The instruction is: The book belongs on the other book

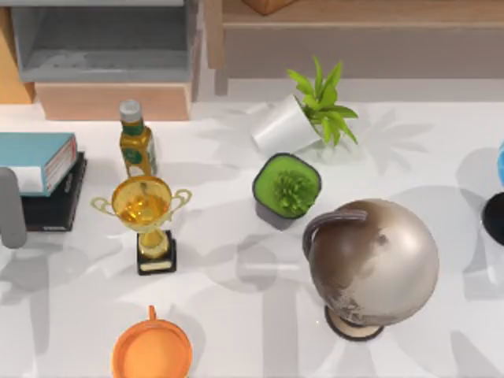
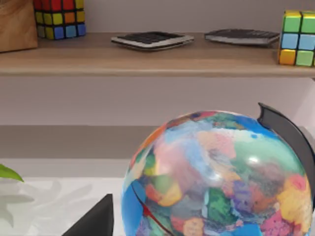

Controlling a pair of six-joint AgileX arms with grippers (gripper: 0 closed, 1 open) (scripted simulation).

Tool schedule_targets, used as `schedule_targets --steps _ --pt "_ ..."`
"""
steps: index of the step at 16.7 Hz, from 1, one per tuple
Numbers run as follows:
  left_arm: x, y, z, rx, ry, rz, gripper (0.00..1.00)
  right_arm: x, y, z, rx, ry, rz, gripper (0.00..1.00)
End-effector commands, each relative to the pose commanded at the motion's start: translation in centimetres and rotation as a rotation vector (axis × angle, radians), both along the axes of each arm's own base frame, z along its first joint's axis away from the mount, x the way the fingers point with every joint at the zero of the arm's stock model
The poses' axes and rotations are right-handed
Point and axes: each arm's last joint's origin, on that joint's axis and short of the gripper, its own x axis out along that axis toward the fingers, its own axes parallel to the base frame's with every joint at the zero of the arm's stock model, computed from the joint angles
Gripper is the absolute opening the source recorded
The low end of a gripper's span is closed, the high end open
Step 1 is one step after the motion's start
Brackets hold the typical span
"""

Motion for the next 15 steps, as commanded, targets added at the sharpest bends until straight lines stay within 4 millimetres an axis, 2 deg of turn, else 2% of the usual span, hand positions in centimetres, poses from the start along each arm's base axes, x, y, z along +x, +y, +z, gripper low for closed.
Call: schedule_targets --steps 1,14,15 --pt "0.0 0.0 0.0 0.0 0.0 0.0 0.0 0.0 0.0 0.0 0.0 0.0 0.0 1.0" --pt "0.0 0.0 0.0 0.0 0.0 0.0 0.98 0.0 0.0 0.0 0.0 0.0 0.0 1.0" --pt "0.0 0.0 0.0 0.0 0.0 0.0 1.0 0.0 0.0 0.0 0.0 0.0 0.0 1.0"
